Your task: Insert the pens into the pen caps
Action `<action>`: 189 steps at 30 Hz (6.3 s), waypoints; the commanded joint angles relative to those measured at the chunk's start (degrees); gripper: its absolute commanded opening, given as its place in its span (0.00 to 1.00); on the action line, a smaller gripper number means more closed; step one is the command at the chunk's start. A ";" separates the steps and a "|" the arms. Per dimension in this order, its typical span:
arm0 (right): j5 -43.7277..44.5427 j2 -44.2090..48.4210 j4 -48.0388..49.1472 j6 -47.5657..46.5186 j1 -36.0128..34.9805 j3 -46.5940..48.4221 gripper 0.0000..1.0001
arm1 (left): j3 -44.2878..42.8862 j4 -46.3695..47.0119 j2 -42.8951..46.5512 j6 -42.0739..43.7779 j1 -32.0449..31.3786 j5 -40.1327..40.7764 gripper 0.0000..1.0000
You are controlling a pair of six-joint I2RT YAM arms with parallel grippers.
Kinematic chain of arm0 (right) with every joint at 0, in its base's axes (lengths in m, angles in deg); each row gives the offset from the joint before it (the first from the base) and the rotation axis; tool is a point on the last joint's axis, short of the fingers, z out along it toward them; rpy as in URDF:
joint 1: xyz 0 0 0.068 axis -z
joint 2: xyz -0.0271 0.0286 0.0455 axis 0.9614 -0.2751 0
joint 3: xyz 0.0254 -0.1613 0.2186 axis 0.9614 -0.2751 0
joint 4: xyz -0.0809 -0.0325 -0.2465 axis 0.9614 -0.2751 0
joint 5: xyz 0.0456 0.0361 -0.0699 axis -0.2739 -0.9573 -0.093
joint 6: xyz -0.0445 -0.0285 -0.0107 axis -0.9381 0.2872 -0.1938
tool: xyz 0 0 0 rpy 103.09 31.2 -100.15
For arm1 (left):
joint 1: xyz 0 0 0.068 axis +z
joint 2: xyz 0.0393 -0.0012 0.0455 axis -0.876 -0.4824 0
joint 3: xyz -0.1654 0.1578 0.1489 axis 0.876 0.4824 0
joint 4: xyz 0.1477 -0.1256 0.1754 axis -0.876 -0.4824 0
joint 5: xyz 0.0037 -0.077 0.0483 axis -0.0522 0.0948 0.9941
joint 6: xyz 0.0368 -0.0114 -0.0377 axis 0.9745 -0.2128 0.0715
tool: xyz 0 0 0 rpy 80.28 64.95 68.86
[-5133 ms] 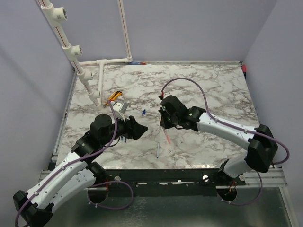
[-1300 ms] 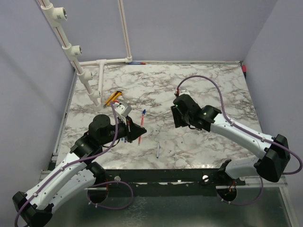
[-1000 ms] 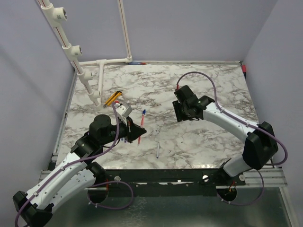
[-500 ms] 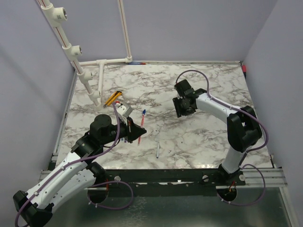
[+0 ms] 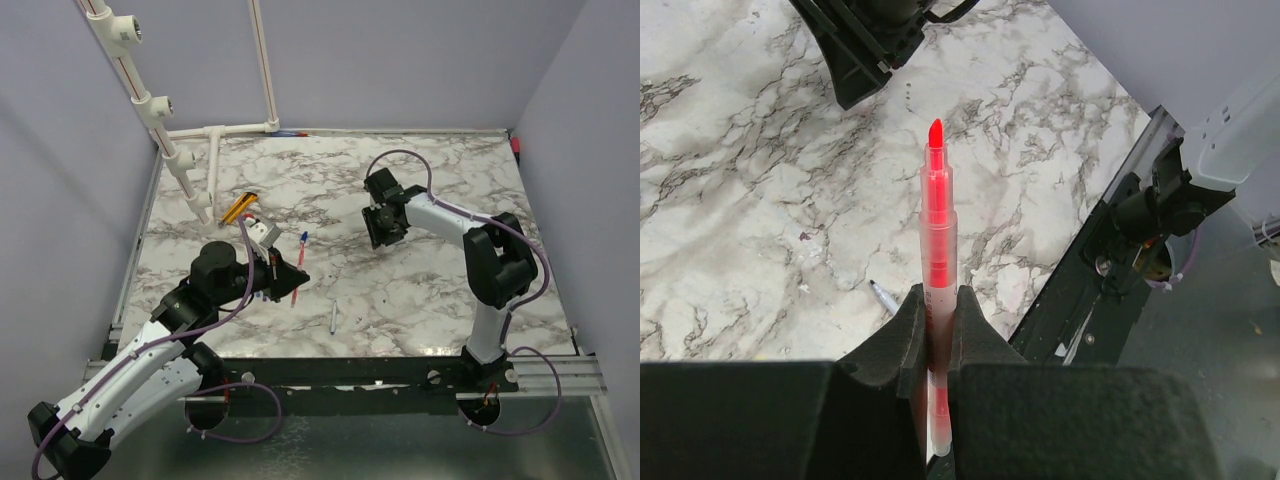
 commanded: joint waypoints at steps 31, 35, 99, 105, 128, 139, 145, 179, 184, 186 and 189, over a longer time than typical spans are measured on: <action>0.51 -2.96 1.05 -0.62 0.21 -3.45 0.01 | 0.37 -0.58 -1.94 0.86 0.19 0.25 0.00; 0.77 -0.36 1.54 0.48 0.07 -4.83 0.01 | 0.39 -0.58 -1.88 0.65 0.19 0.08 0.00; -27.53 43.26 54.96 15.63 -25.82 -19.54 0.01 | 13.36 33.75 6.46 -14.54 -0.31 -19.68 0.00; -25.85 43.70 55.32 15.18 -26.27 -20.46 0.01 | 13.57 34.37 6.94 -14.93 -0.48 -19.87 0.00; -24.77 44.40 54.60 14.00 -28.22 -21.48 0.01 | 14.02 34.92 8.16 -15.40 -1.03 -19.25 0.00; -22.31 45.56 53.91 13.10 -28.86 -22.17 0.01 | 14.20 35.01 8.91 -15.57 -1.35 -18.83 0.00; -23.20 44.99 53.80 13.11 -29.38 -21.85 0.01 | 14.28 35.01 8.89 -15.57 -1.45 -18.56 0.00; -18.33 46.24 53.11 11.36 -31.32 -20.16 0.01 | 14.37 35.10 8.85 -15.57 -1.80 -18.36 0.00; -16.75 47.03 53.44 11.19 -31.32 -20.60 0.01 | 14.37 35.10 8.60 -15.51 -1.93 -18.47 0.00; -16.46 47.22 53.47 11.04 -31.32 -20.73 0.01 | 14.37 35.10 8.61 -15.52 -1.89 -18.53 0.00; -16.31 47.05 53.15 11.02 -31.32 -20.90 0.01 | 14.28 35.10 8.66 -15.40 -1.89 -18.47 0.00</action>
